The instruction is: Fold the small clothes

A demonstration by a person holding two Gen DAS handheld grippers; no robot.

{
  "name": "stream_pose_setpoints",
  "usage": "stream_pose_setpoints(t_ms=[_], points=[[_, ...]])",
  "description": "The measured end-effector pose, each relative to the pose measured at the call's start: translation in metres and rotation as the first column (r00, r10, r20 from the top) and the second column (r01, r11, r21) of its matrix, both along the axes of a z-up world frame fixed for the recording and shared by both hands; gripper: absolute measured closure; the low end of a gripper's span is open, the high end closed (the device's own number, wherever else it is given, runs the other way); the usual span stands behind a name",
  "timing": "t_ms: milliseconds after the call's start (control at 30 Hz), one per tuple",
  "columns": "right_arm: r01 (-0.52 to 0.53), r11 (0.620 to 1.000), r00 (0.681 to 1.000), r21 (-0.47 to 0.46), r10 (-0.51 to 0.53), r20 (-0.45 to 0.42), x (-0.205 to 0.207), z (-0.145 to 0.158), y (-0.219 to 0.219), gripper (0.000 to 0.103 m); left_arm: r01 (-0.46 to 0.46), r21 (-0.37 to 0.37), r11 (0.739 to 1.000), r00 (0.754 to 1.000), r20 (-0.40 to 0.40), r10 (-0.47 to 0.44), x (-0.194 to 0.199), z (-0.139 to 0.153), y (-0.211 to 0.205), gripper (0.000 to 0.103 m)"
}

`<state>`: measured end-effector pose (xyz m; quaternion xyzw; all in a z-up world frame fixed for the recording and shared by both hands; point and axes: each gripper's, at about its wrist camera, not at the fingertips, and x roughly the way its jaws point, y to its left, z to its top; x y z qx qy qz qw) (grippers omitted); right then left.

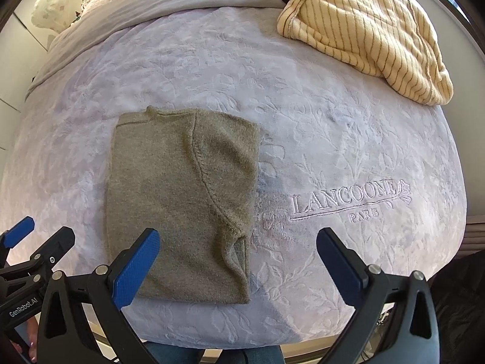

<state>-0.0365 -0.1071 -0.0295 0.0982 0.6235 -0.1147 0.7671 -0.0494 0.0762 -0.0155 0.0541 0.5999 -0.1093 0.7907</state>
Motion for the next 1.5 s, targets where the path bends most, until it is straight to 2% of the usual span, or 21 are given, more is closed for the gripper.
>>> stream_pose_setpoints(t_ms=[1500], points=[[0.0,1.0,1.0,-0.002,0.0,0.002,-0.0002,0.0024,0.0033,0.0,-0.008,0.023,1.0,1.0,0.011,0.008,-0.0024,0.0041,0.0018,0.0]])
